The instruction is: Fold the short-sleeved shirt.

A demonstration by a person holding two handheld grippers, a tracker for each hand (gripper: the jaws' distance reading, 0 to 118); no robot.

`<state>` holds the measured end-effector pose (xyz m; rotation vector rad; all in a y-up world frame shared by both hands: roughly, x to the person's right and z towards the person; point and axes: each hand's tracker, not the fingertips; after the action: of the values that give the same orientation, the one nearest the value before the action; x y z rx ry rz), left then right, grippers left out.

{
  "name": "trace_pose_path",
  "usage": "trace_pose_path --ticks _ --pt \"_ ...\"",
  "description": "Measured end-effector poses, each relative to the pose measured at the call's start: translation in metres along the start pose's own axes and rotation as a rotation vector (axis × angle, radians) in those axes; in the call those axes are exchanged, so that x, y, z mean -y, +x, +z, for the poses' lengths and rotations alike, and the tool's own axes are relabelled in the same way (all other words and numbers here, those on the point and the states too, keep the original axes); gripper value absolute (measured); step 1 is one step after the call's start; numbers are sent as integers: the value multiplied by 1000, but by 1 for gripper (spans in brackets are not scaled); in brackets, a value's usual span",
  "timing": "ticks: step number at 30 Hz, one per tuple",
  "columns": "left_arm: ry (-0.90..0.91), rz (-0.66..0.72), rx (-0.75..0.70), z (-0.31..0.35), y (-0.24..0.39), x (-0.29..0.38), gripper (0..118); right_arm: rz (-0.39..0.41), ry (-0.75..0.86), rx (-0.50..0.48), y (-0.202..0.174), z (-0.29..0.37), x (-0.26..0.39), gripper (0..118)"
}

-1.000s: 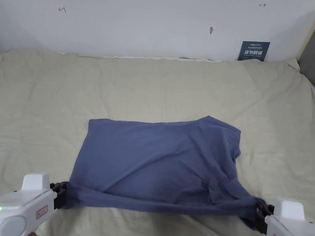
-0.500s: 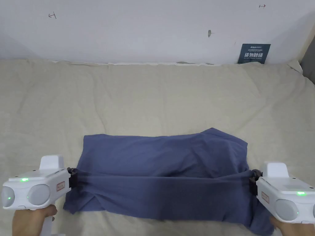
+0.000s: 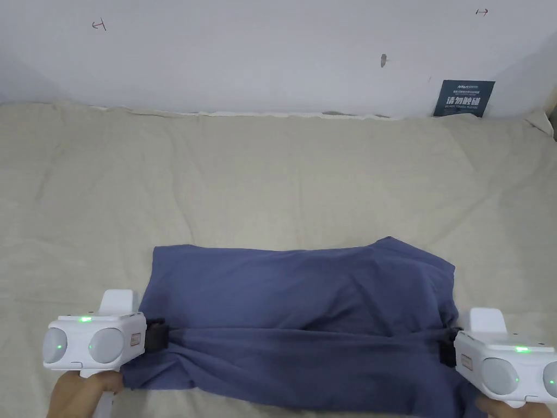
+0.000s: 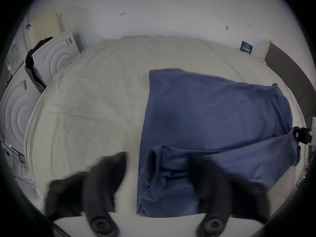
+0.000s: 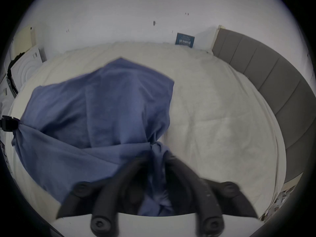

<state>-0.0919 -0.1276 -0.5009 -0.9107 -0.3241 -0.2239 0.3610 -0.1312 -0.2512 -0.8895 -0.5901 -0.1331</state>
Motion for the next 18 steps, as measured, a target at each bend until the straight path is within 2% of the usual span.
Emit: trace_pose_path --ticks 1,2,3,7,11,15,16,18 --pt "60 14 19 15 0 -1 114 -26 46 -12 2 14 -2 74" --pt "109 24 27 29 -1 -2 113 -45 91 -22 4 27 -4 92" --pt "176 32 37 48 0 -3 112 -60 148 -33 5 44 -5 100" --pt "394 50 65 120 6 -2 112 -58 356 -37 10 119 -10 100" --pt "641 82 54 185 18 12 113 -41 568 0 5 194 -2 101" --pt "766 57 20 220 31 34 113 -33 681 44 -2 240 15 101" --pt "774 46 3 224 35 40 112 -39 686 50 -3 246 18 101" --pt "782 34 -18 230 43 53 96 -39 707 54 -5 258 29 97"
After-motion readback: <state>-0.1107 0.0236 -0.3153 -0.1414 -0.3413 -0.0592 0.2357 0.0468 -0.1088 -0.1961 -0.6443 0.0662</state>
